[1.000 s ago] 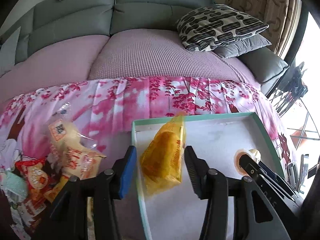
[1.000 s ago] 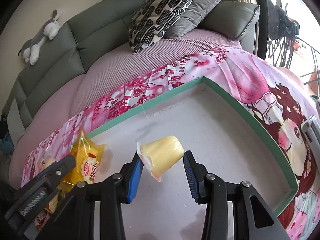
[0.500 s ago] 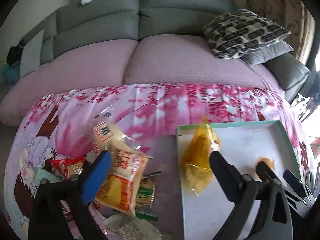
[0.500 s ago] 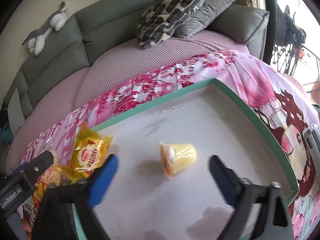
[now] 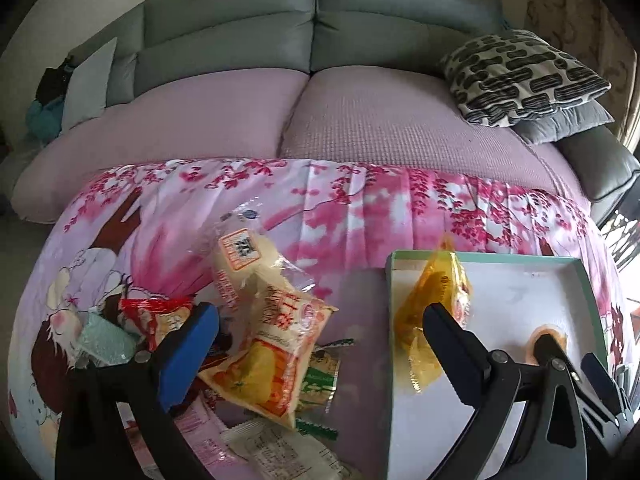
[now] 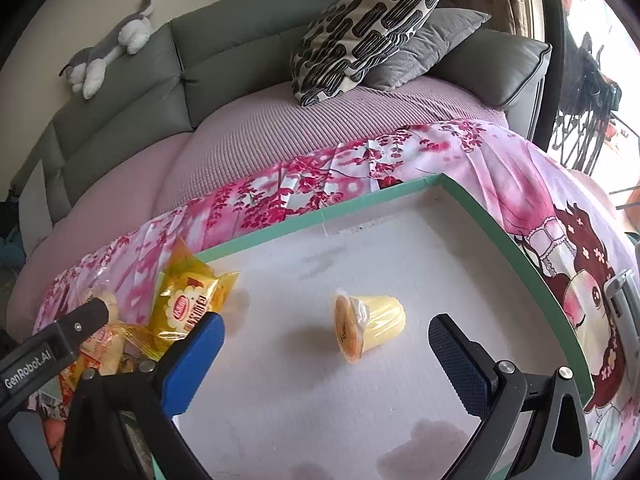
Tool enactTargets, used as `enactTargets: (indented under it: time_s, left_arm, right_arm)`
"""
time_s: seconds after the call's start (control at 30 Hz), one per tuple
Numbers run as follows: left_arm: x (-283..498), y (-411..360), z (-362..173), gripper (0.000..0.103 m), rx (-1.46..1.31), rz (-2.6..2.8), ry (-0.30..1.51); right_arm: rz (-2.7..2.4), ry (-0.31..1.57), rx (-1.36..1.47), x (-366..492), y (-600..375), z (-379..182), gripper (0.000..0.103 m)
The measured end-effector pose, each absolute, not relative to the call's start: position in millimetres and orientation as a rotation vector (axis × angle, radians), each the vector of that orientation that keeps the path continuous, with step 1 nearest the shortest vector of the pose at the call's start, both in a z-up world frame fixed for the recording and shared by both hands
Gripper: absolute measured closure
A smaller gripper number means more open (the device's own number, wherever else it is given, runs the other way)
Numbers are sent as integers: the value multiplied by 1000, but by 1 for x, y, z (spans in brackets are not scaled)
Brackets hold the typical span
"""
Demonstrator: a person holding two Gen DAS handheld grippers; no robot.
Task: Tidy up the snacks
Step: 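Move both open tools back from the tray to the snack pile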
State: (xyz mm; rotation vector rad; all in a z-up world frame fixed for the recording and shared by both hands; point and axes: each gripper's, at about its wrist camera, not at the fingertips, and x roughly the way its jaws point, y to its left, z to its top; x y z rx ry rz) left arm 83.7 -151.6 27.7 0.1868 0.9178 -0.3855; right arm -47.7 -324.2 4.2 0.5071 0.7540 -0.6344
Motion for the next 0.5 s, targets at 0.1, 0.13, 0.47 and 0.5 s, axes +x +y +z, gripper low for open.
enactTargets:
  time_s: [0.1,0.13,0.47,0.5]
  left_arm:
    - [82,-141,29,1,166,-377,921]
    - [81,-138,30,1,162,-374,917]
    - [70,-76,40,1,151,-327,868]
    - [70,-67,42,1,149,-314,863]
  right_arm:
    - [-651,750,491,-48,-322,8,0]
    - [-658,748,481,-48,-320,9,0]
    - [-684,712,441,-56,-303,23,0]
    - [-679,713,439,-56,-301,23,0]
